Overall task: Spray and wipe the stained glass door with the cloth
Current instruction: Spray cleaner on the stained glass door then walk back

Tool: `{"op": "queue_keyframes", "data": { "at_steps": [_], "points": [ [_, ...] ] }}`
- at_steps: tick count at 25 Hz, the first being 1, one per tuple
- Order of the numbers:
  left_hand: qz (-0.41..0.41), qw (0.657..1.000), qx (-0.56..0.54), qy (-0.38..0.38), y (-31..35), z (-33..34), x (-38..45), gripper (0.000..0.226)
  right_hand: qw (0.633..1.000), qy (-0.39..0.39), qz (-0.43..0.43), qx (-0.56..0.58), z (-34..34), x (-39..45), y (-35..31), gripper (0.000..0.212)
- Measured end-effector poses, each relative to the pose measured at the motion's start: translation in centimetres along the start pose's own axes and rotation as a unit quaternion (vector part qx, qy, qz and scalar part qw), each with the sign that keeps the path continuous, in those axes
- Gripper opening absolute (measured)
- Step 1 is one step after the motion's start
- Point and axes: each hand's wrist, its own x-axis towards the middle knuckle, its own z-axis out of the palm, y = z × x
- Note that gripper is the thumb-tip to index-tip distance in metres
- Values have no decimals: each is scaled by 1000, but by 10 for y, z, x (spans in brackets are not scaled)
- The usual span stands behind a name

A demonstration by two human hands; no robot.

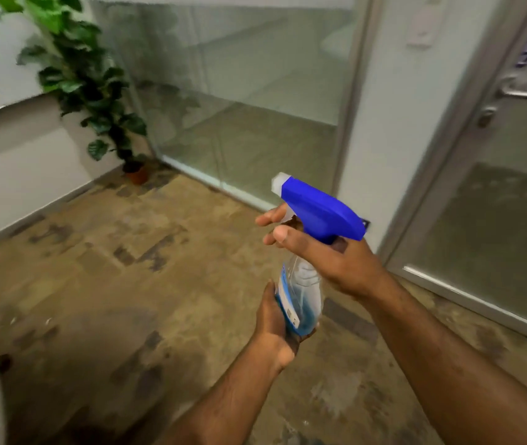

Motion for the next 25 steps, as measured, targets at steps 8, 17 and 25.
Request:
{"op": "queue_keyframes", "data": {
  "at_steps": [8,17,25],
  "points": [
    [-19,994,51,-96,-94,182,65,58,942,330,16,-54,-165,-42,-4,61],
    [-96,979,115,-137,-146,355,152,57,837,541,-21,-74,-343,-26,14,27],
    [-145,953,148,-219,-141,549,217,41,812,557,-17,-176,-519,48,21,54]
  ]
}}
